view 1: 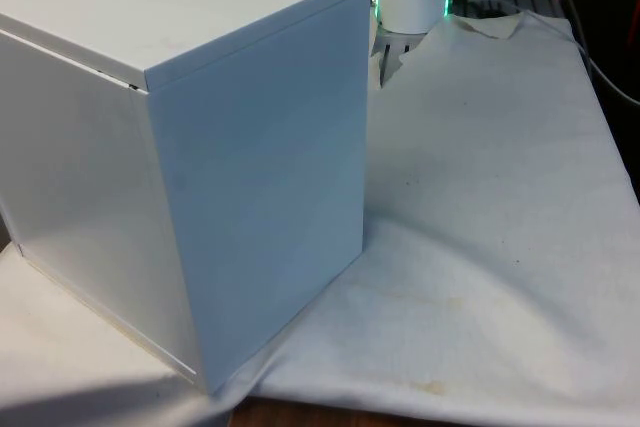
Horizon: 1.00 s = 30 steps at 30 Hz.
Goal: Open the drawer, then close it.
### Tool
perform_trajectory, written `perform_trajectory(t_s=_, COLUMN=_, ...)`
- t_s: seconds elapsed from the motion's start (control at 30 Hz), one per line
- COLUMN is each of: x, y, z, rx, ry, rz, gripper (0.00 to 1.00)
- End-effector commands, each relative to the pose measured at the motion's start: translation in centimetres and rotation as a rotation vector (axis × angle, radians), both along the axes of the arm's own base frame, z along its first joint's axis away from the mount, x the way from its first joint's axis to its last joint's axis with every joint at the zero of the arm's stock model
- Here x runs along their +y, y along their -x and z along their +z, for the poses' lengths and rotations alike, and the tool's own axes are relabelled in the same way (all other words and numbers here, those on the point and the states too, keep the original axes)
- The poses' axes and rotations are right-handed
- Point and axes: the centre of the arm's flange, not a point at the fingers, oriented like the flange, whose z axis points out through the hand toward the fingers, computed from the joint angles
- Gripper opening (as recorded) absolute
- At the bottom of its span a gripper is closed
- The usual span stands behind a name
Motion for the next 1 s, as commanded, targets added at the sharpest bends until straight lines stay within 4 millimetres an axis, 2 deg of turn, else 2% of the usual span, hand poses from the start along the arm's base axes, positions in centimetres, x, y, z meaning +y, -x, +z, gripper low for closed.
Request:
perform_trajectory(t_s=0.0, x=-0.2, y=-0.1, z=-0.2, rx=-0.014, ry=0.005, rz=0.000, gripper=1.00)
perform_trajectory(t_s=0.23, x=-0.3, y=0.0, z=0.1, rx=-0.012, ry=0.002, rz=-0.003, gripper=1.00)
perform_trajectory(t_s=0.53, x=-0.7, y=-0.2, z=-0.6, rx=-0.034, ry=0.010, rz=-0.005, gripper=1.00)
perform_trajectory(t_s=0.57, x=-0.5, y=0.0, z=0.0, rx=-0.020, ry=0.005, rz=-0.004, gripper=1.00)
perform_trajectory(t_s=0.6, x=-0.7, y=-0.2, z=-0.6, rx=-0.034, ry=0.010, rz=-0.005, gripper=1.00)
perform_trajectory(t_s=0.87, x=-0.2, y=-0.1, z=-1.2, rx=-0.032, ry=0.009, rz=-0.004, gripper=1.00)
perform_trajectory(t_s=0.9, x=-0.4, y=0.0, z=0.1, rx=-0.022, ry=0.004, rz=-0.003, gripper=1.00)
perform_trajectory(t_s=0.93, x=-0.2, y=-0.2, z=-1.2, rx=-0.032, ry=0.009, rz=-0.004, gripper=1.00)
perform_trajectory(t_s=0.97, x=-0.2, y=-0.1, z=-1.3, rx=-0.033, ry=0.008, rz=-0.004, gripper=1.00)
